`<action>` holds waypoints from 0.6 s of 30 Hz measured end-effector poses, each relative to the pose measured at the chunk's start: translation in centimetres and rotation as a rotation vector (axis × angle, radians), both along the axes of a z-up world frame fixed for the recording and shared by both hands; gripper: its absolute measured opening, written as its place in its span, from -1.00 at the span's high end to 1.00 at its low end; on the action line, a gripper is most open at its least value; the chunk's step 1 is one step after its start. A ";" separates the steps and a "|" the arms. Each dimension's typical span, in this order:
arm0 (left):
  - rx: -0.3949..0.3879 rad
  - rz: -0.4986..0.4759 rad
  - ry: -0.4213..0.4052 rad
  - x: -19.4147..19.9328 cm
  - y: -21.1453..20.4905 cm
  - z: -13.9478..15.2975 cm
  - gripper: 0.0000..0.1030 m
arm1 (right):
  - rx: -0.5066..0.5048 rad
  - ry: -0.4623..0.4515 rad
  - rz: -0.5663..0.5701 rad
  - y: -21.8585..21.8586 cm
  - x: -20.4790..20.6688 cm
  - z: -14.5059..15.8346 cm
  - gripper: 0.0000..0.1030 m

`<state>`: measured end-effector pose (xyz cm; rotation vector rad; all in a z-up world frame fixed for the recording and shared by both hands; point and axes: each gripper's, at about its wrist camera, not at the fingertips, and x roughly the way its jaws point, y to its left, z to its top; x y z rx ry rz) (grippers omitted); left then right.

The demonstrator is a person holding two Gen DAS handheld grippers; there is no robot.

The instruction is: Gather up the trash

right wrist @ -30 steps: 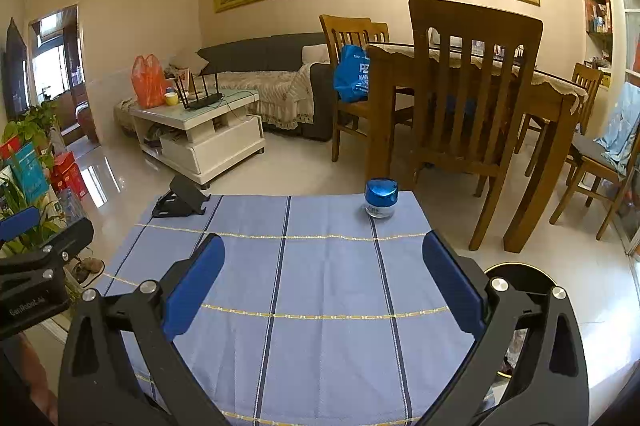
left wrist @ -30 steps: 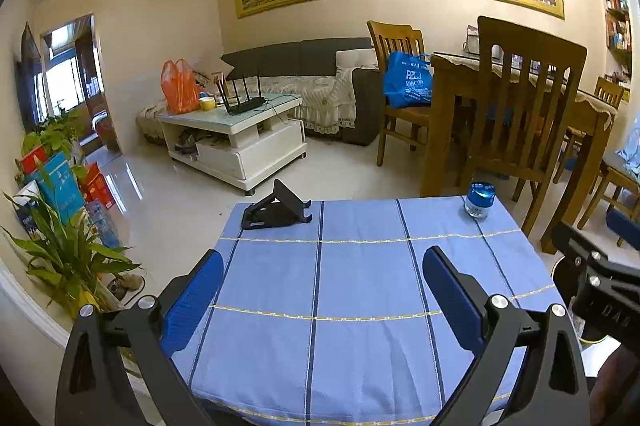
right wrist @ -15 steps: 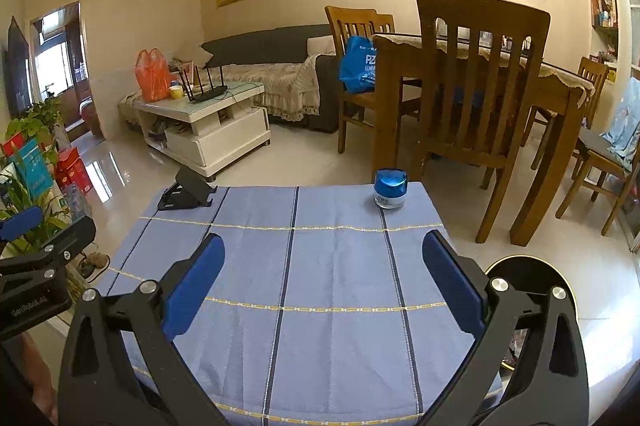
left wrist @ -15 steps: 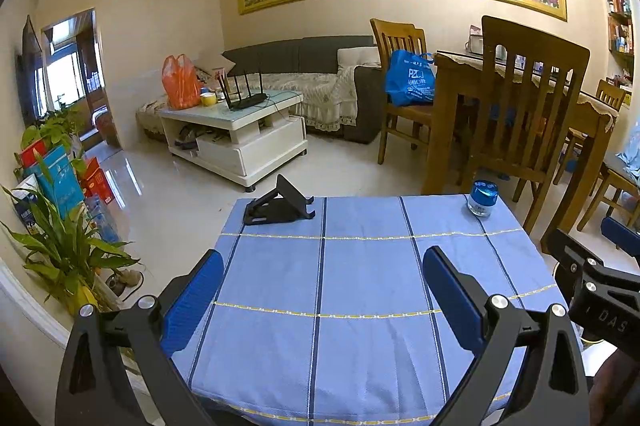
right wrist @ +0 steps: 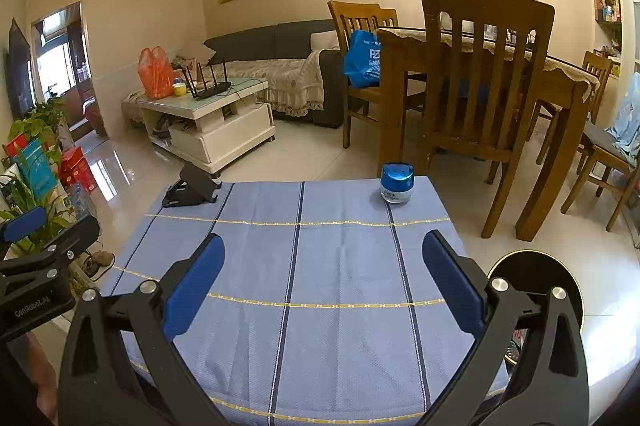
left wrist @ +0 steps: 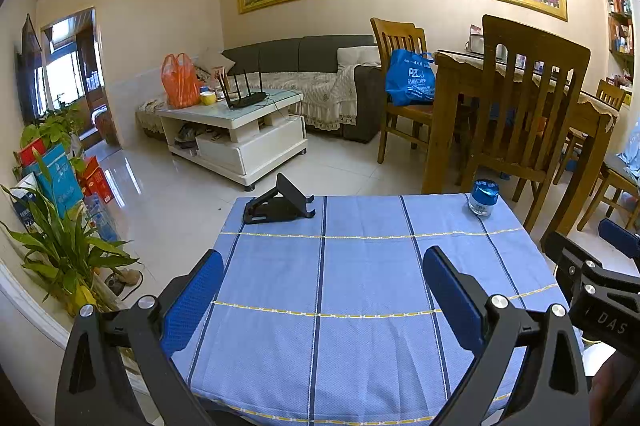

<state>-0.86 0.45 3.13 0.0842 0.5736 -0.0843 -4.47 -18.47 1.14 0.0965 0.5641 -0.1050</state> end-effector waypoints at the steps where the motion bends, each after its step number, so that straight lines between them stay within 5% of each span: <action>1: -0.001 -0.001 0.001 0.0 0.0 0.0 -0.87 | 0.003 0.001 0.000 -0.1 0.0 0.0 -0.89; 18: 0.000 -0.006 0.007 0.1 0.0 -0.2 -0.87 | 0.017 0.008 0.001 0.2 0.2 -0.4 -0.89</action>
